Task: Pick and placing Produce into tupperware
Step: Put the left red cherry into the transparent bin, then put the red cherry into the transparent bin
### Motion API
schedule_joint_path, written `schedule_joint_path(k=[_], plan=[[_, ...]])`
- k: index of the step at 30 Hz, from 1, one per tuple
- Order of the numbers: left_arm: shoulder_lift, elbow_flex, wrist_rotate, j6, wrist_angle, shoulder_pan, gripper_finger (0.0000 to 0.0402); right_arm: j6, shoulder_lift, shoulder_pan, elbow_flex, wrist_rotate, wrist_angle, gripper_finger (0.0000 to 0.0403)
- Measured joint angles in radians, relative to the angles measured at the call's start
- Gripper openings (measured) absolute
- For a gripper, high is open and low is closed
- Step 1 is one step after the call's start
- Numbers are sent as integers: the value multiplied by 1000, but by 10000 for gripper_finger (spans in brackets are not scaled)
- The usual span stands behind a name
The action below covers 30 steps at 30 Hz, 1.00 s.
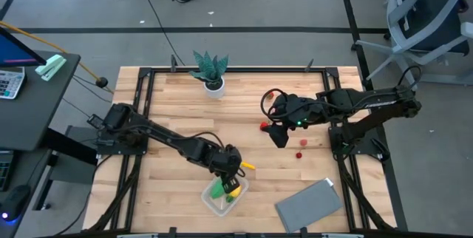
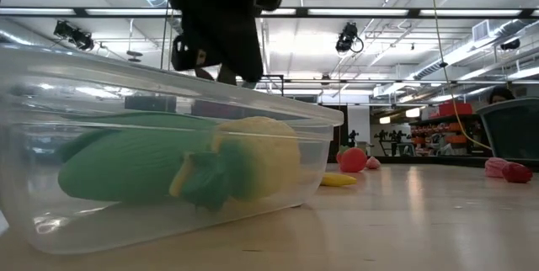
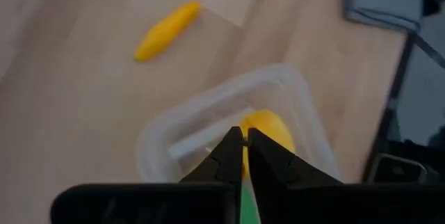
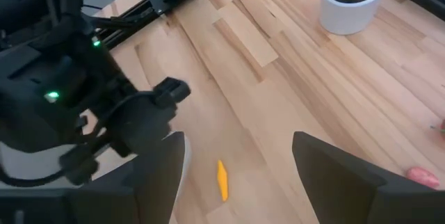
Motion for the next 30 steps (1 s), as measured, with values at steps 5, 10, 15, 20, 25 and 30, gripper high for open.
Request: schedule_joint_path(k=[5,10,15,20,25,30], plan=[[0,0,-29,30,-6,39,38,0,0,0,0,0,-7,276],[0,0,46,54,-8,61,37,0,0,1,0,-13,-32,276],[0,0,61,54,-5,65,66,81,0,23,0,-37,-207,276],[0,0,75,24,1,80,108,243,0,103,0,-39,-471,276],[-30,-1,194,8,22,116,136,478,0,173,-78,-93,-491,267],[-77,-1,216,17,69,161,148,750,1,203,-293,-113,-329,257]])
